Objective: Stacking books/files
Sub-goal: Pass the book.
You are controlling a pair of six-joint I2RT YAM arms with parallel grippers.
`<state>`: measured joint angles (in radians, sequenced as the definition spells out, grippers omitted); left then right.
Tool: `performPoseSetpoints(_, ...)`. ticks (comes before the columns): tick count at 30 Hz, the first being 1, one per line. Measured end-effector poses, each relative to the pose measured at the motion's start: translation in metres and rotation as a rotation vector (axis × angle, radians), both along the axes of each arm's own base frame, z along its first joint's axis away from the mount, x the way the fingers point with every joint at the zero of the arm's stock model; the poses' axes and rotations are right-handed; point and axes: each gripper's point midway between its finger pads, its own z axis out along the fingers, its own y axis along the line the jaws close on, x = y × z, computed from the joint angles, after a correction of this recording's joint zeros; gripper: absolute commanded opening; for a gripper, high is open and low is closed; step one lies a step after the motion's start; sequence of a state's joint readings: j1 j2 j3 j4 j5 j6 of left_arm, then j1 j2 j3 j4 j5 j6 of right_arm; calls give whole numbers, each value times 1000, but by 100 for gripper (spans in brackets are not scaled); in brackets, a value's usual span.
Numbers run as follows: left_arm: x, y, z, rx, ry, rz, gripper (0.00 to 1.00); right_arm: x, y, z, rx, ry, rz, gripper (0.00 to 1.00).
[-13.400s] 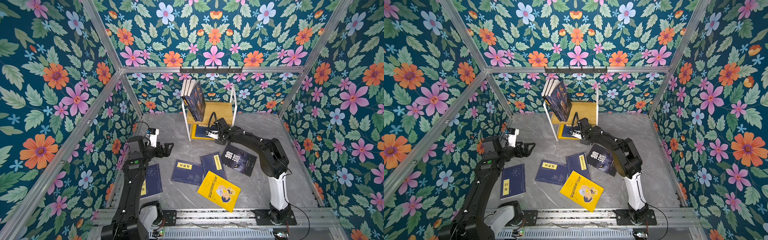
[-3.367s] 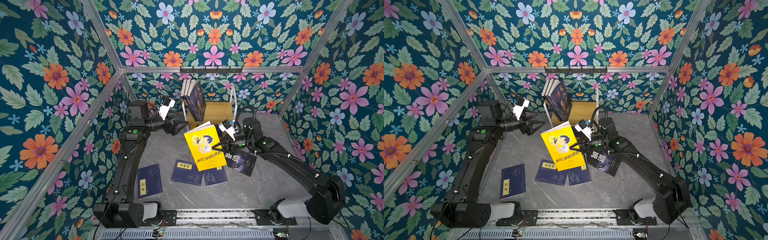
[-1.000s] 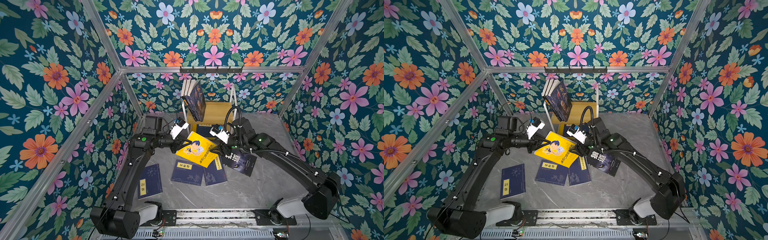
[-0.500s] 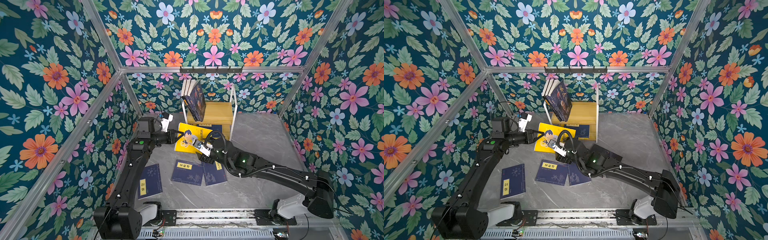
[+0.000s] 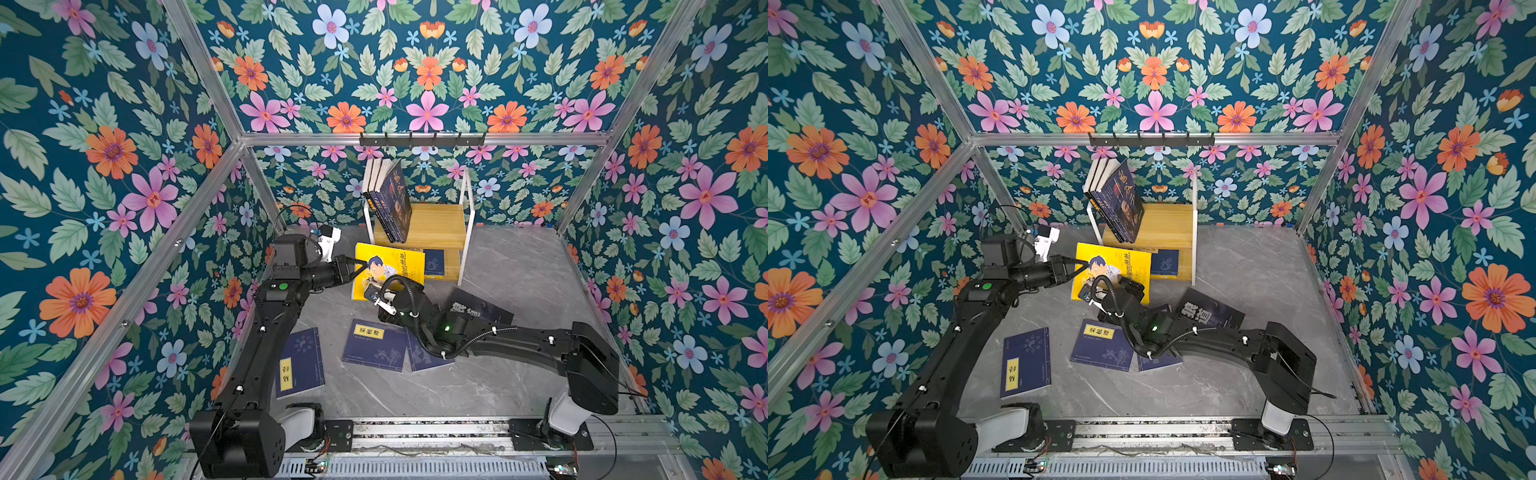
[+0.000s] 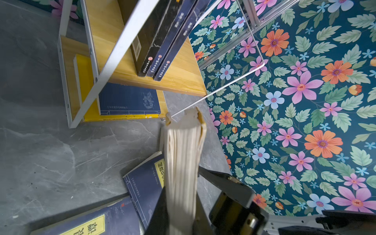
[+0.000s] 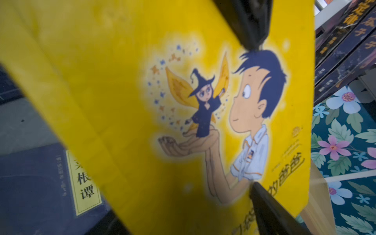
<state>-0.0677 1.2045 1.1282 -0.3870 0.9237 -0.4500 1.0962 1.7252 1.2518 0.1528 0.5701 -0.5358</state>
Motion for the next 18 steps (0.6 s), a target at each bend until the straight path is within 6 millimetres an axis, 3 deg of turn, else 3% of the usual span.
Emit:
performPoseSetpoints(4, 2, 2, 0, -32, 19, 14, 0, 7, 0, -1, 5, -50, -33, 80)
performPoseSetpoints(5, 3, 2, -1, -37, 21, 16, 0, 9, 0, -3, 6, -65, -40, 74)
performPoseSetpoints(9, 5, 4, -2, -62, 47, 37, 1, 11, -2, -2, -3, -118, -65, 36)
performPoseSetpoints(12, 5, 6, -4, -78, 65, 51, 14, 9, -3, -1, 2, -151, -69, 11)
performPoseSetpoints(14, 6, 10, -7, -82, 73, 65, 22, 6, -3, 0, -27, -164, -44, 0)
performPoseSetpoints(18, 6, 16, 0, -96, 41, 69, 44, 0, -10, 6, 1, -157, -35, 0)
